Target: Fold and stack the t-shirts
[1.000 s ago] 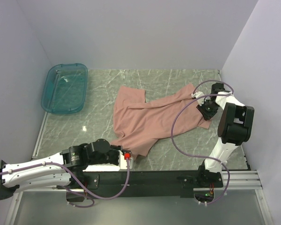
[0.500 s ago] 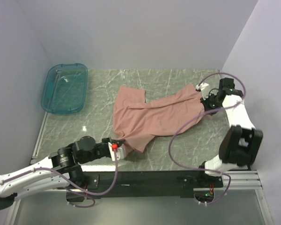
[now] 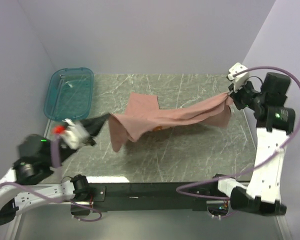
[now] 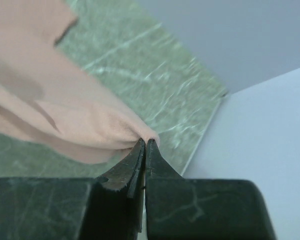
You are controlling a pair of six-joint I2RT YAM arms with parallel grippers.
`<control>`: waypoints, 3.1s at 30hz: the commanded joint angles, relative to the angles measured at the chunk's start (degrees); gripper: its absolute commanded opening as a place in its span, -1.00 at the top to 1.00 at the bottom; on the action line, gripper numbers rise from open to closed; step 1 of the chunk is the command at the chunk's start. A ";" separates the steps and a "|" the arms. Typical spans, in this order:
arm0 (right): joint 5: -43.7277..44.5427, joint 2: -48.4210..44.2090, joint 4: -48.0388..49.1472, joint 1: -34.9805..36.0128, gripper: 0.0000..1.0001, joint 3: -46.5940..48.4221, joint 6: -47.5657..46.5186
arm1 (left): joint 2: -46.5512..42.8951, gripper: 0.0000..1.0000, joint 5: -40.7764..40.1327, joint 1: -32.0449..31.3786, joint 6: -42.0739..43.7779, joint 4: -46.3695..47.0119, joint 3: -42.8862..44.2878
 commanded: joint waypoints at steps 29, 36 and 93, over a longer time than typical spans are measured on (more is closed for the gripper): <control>5.03 -1.44 35.00 0.69 1.00 -8.11 27.69 | 22.22 0.99 7.33 24.10 -7.81 26.68 10.32; 13.98 12.61 44.76 8.50 1.00 -19.64 26.81 | 43.65 0.99 26.08 46.19 -31.46 38.98 2.65; -10.09 17.12 16.90 11.68 -0.68 -29.14 10.47 | 23.39 -0.87 44.56 37.61 -60.75 2.42 -22.48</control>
